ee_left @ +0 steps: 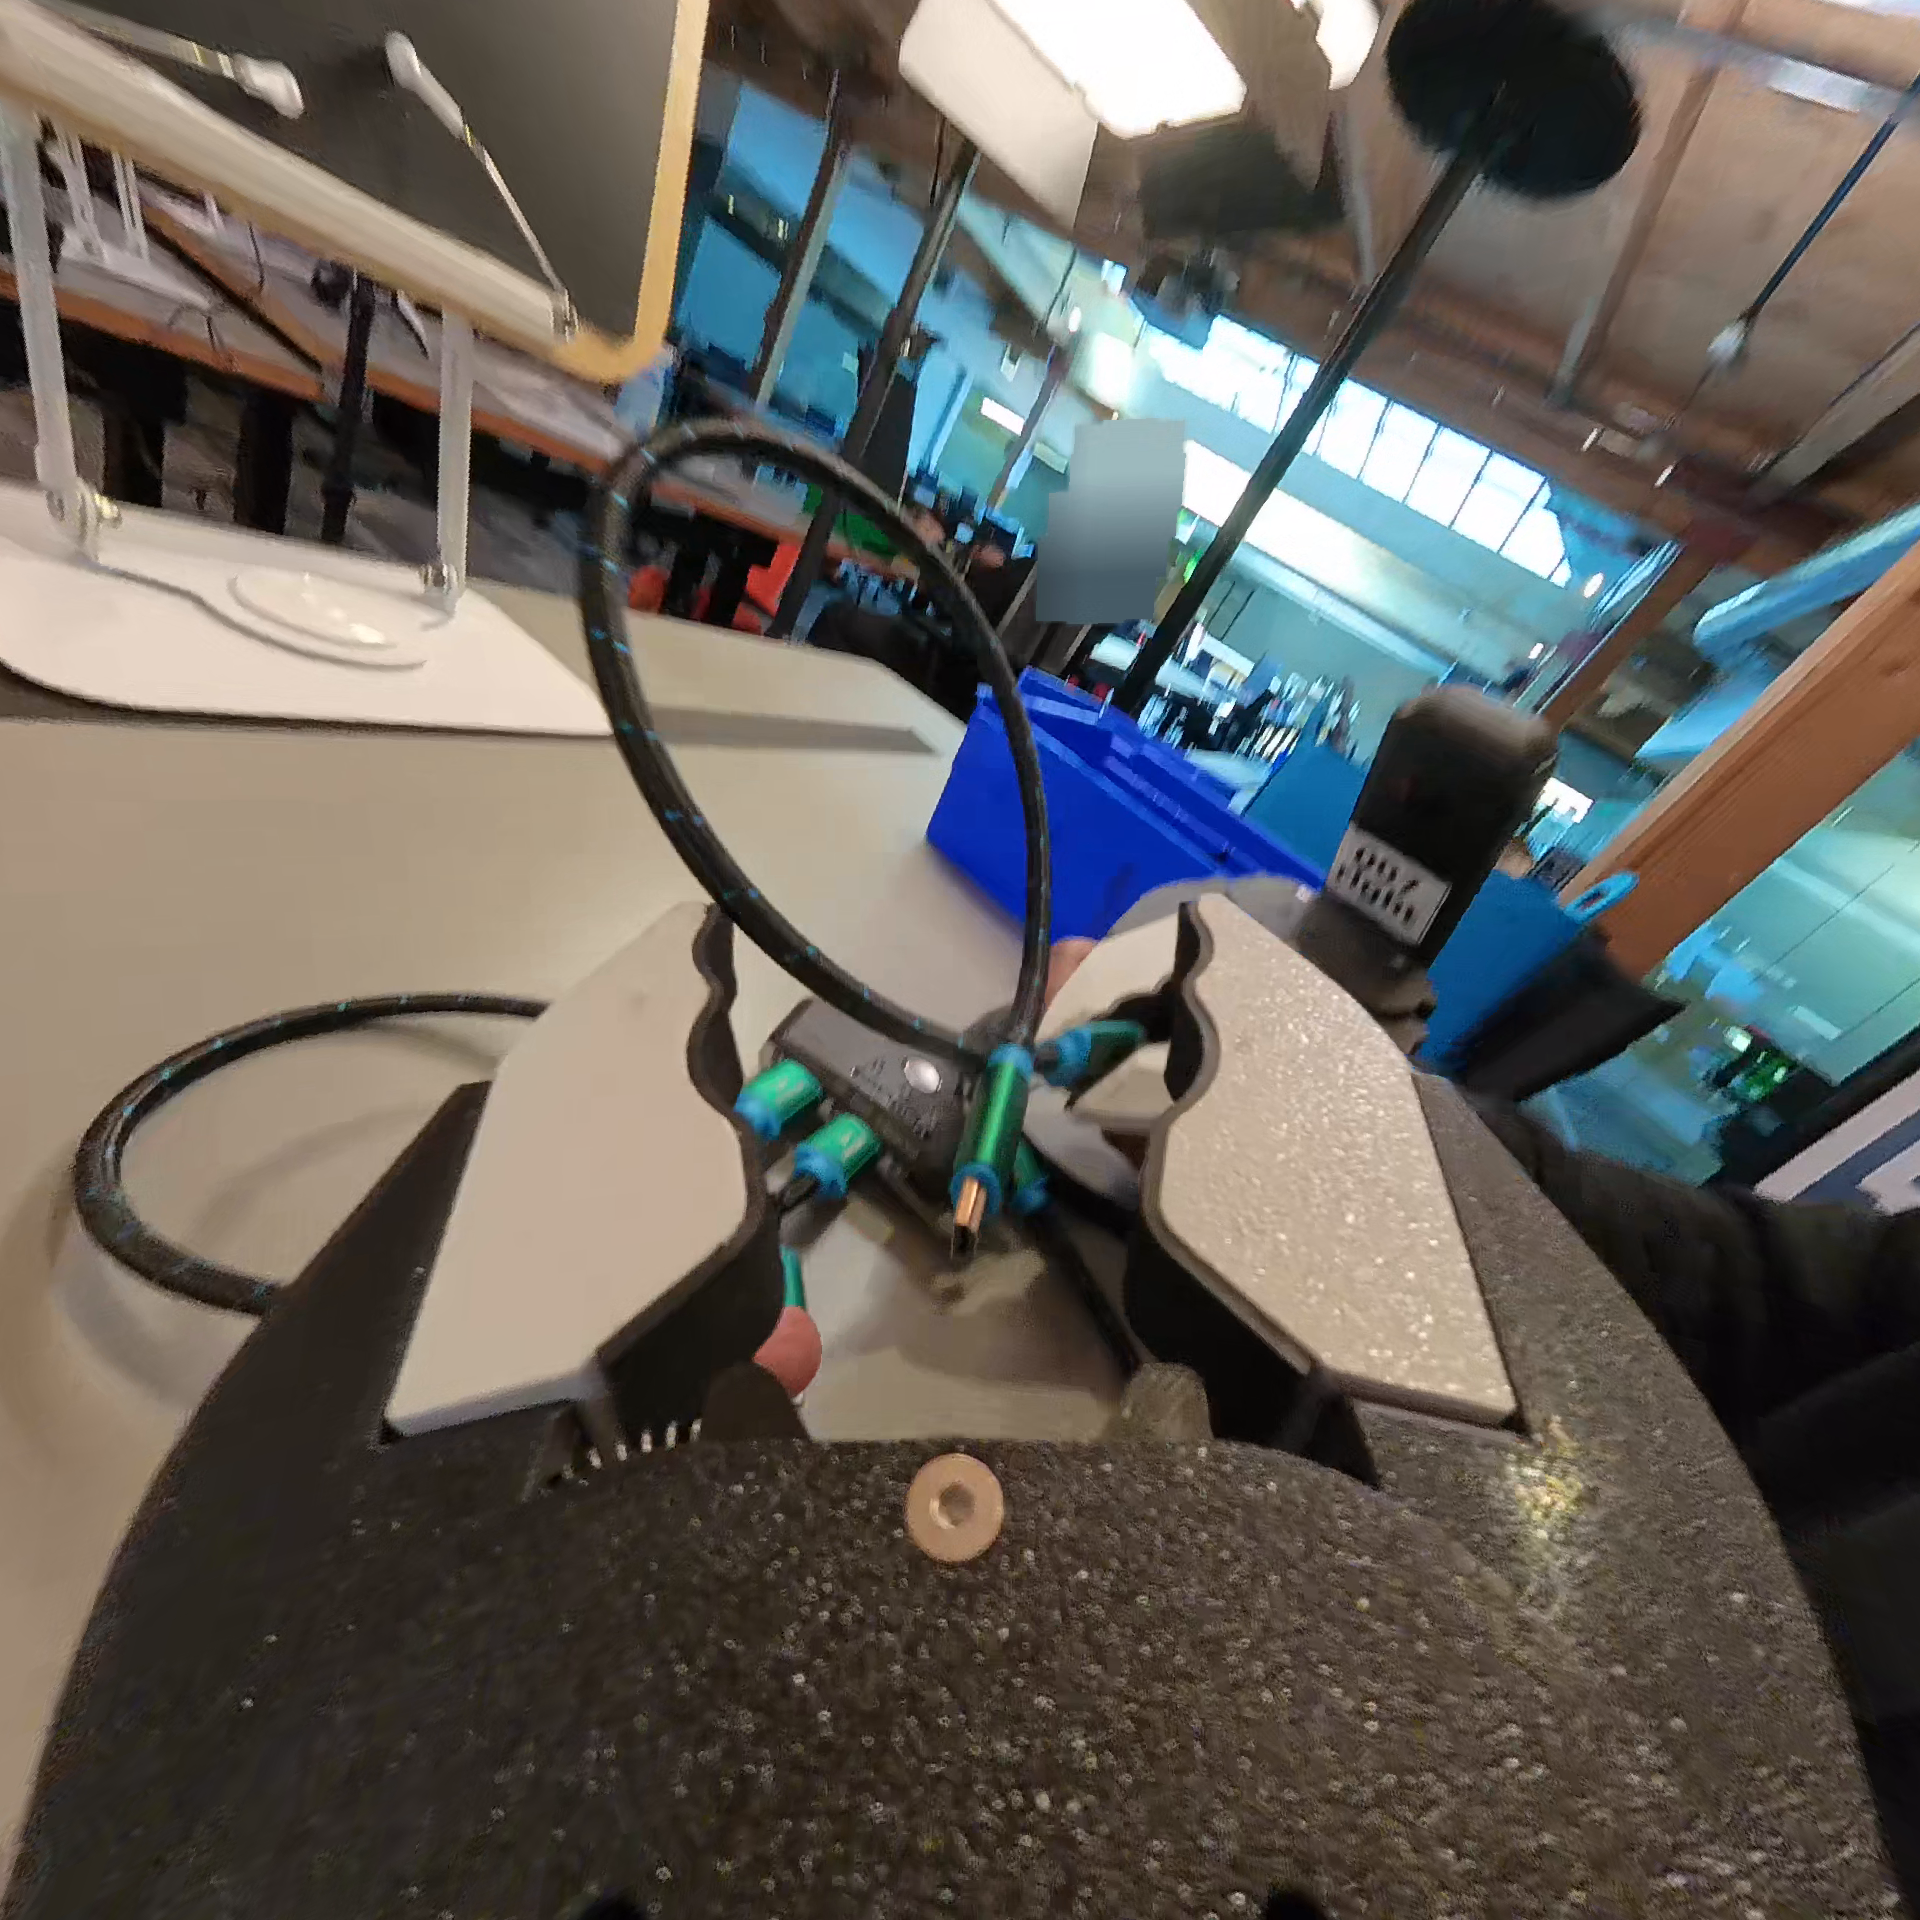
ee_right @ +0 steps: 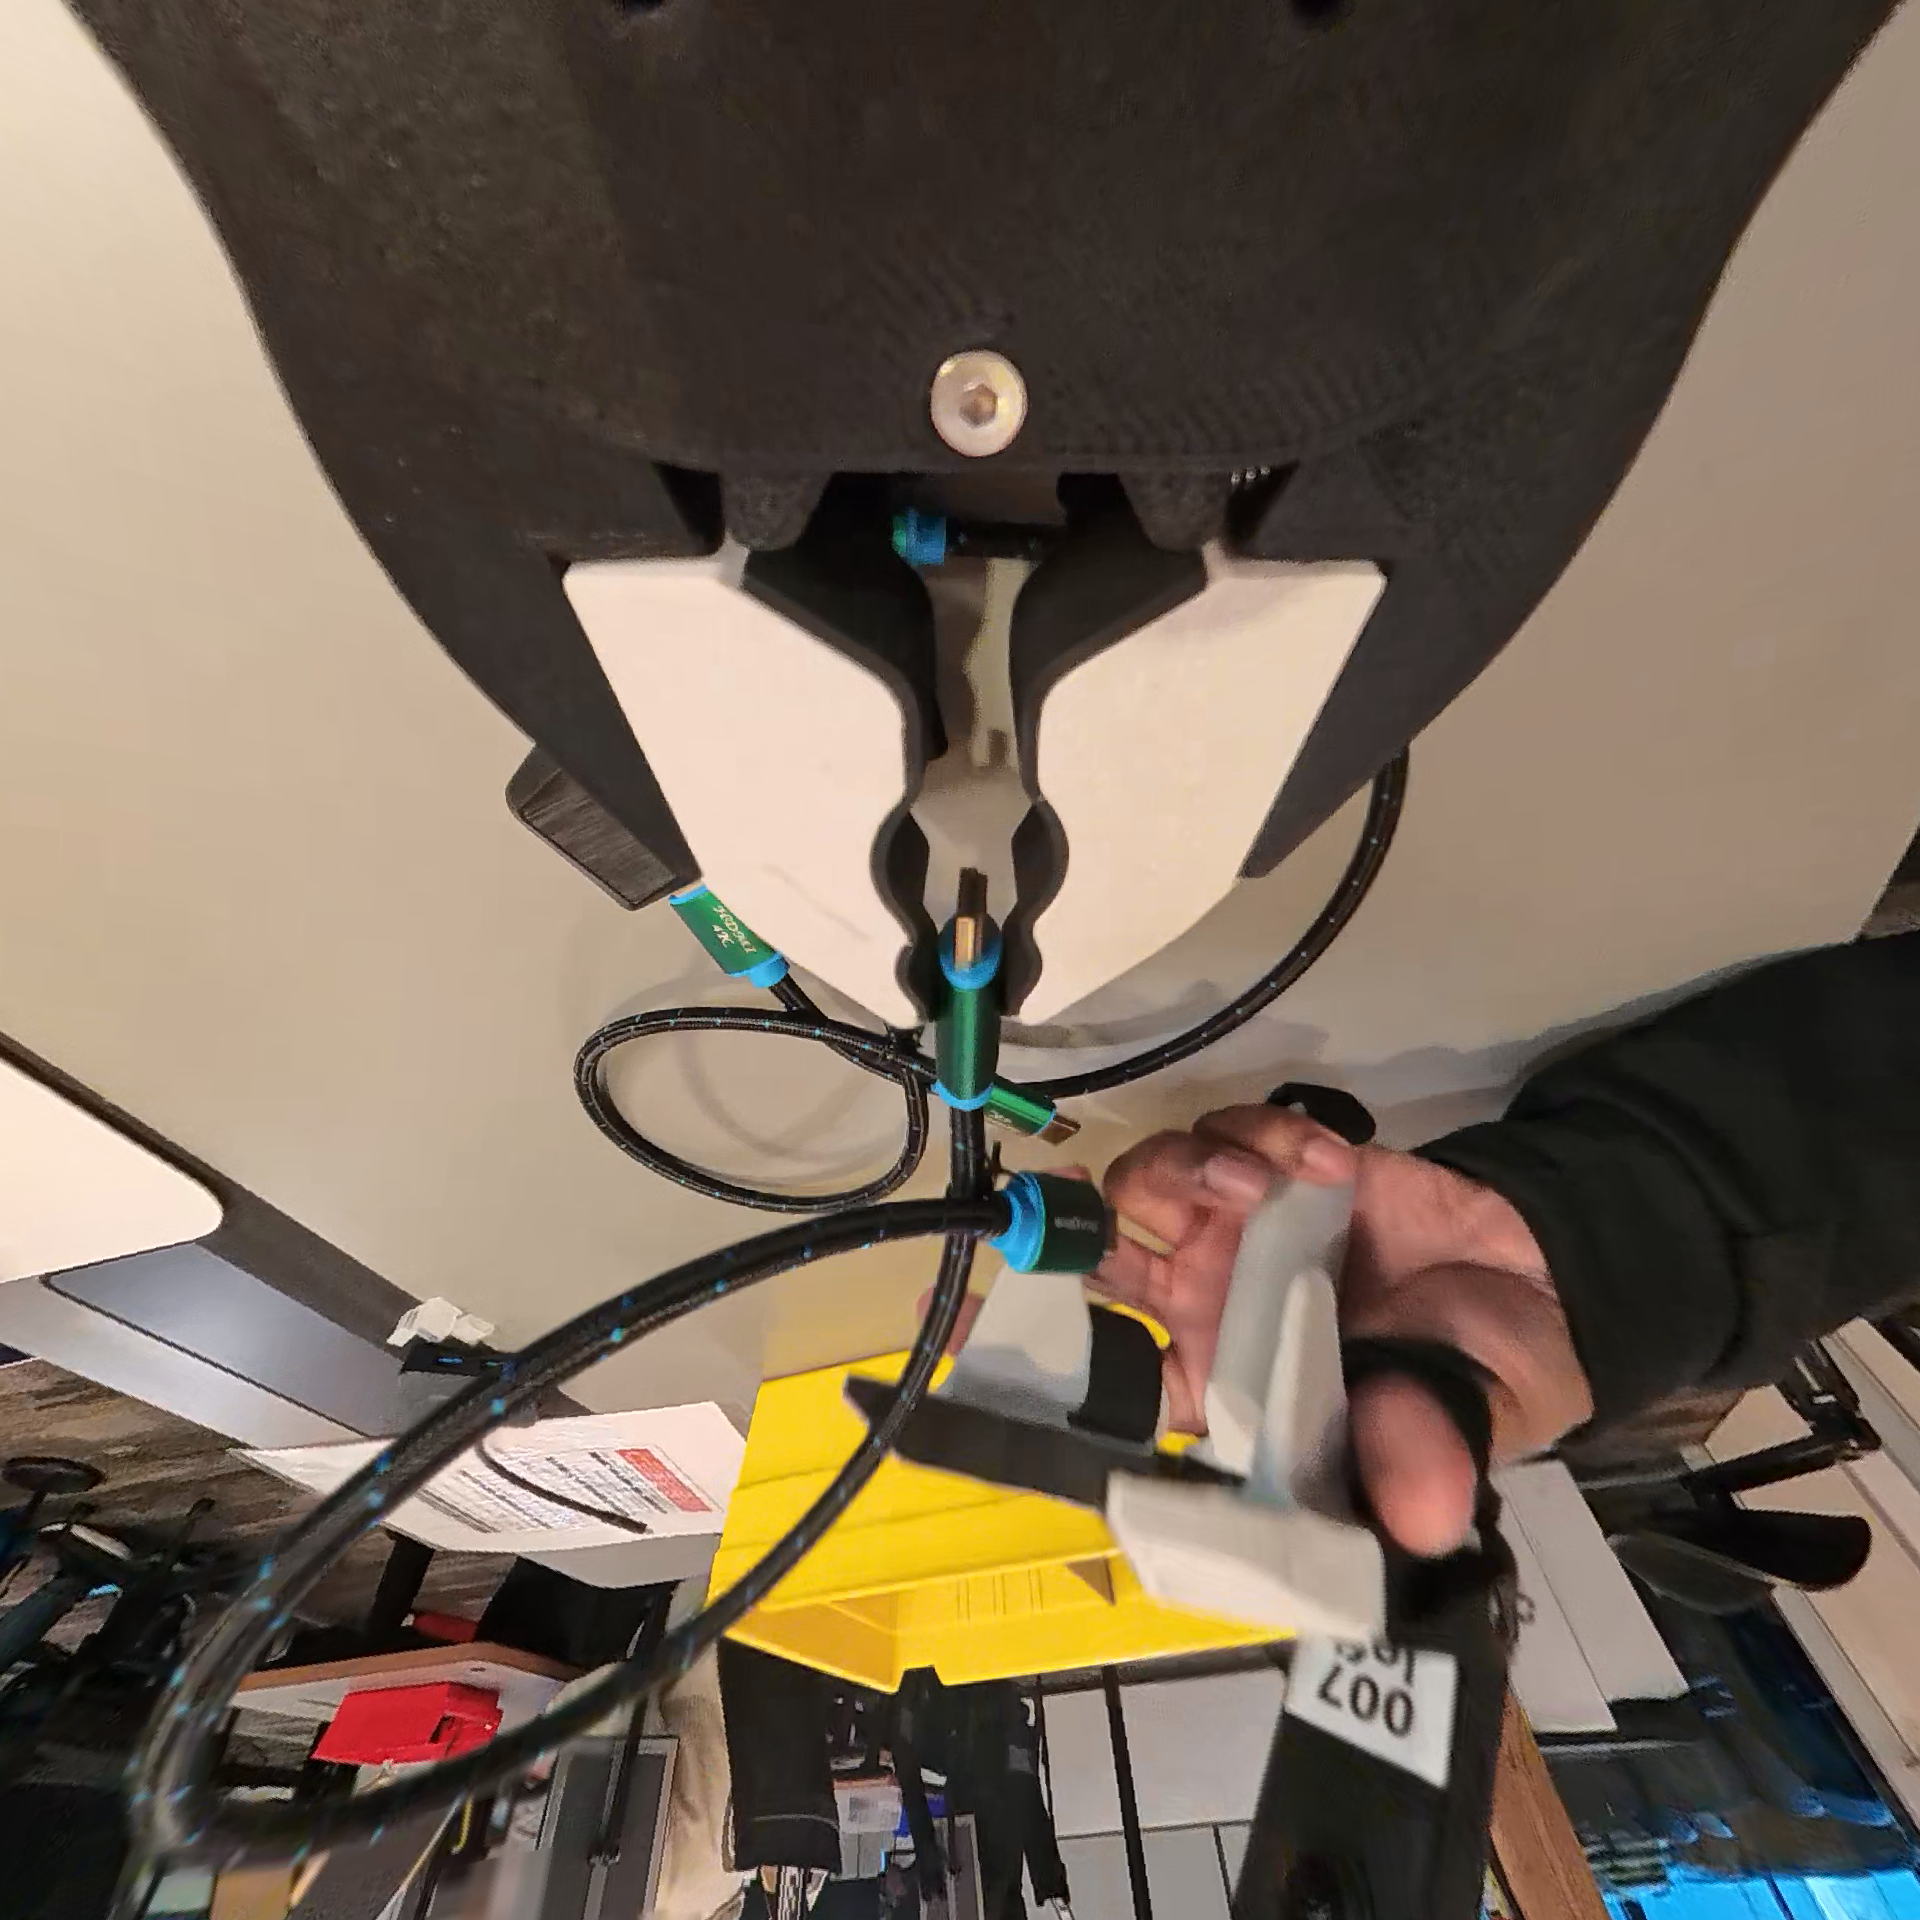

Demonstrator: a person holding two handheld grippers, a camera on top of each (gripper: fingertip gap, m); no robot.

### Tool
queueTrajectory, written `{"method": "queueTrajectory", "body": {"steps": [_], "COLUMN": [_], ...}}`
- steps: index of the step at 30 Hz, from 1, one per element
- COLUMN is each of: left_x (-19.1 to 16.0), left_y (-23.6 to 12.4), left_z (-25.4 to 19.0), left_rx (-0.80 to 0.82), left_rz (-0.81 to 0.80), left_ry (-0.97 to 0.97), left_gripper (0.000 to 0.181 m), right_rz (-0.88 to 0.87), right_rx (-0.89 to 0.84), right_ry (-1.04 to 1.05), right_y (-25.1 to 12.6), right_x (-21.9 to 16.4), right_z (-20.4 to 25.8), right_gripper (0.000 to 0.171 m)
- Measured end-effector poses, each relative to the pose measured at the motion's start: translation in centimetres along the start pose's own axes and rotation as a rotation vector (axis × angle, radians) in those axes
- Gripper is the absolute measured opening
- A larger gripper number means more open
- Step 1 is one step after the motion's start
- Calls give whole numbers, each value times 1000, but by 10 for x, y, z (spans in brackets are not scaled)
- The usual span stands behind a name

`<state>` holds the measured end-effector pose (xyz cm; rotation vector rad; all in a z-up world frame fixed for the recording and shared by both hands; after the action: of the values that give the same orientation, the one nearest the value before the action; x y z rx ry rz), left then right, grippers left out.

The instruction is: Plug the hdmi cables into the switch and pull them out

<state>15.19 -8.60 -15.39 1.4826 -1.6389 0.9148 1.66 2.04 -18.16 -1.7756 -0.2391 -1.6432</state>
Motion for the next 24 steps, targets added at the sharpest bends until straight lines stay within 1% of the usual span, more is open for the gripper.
{"method": "queueTrajectory", "body": {"steps": [2, 7, 9, 11, 16, 17, 18, 21, 24], "left_x": [-9, -20, -21, -25, -37, -38, -38, -32, -27], "left_y": [1, 4, 5, 7, 14, 15, 16, 13, 7], "left_z": [3, 6, 3, -2, -11, -13, -15, -21, -22], "left_rx": [18, 21, 8, -24, -20, -21, -34, -86, -104], "left_rz": [72, 147, 175, 212, 332, 336, 324, 241, 209], "left_ry": [-4, -81, -70, -47, 52, 79, 103, 149, 200], "left_gripper": [83, 84, 81, 71, 67, 62, 53, 13, 11], "right_rz": [-19, -83, -105, -124, -177, -188, -193, -192, -208], "right_rx": [0, -13, -19, -30, -41, -34, -27, -14, 13], "right_ry": [11, 17, 14, 3, -39, -42, -44, -59, -49], "right_y": [0, -5, -7, -9, -15, -16, -16, -15, -18], "right_x": [1, 4, 6, 9, 17, 18, 19, 19, 21], "right_z": [0, -2, -2, -2, 3, 4, 6, 8, 8], "right_gripper": [11, 12, 12, 11, 11, 11, 11, 11, 11]}}
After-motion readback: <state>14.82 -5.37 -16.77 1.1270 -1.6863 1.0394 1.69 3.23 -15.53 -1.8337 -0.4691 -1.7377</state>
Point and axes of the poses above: each gripper's, where its closed fingertips meet, y out along the fingers, x out of its top, z = x × y across the jaws, the point moved 7 cm from there along -y, back along the fingers, and after that the axes turned 5 degrees about z, right-handed, at the moved point
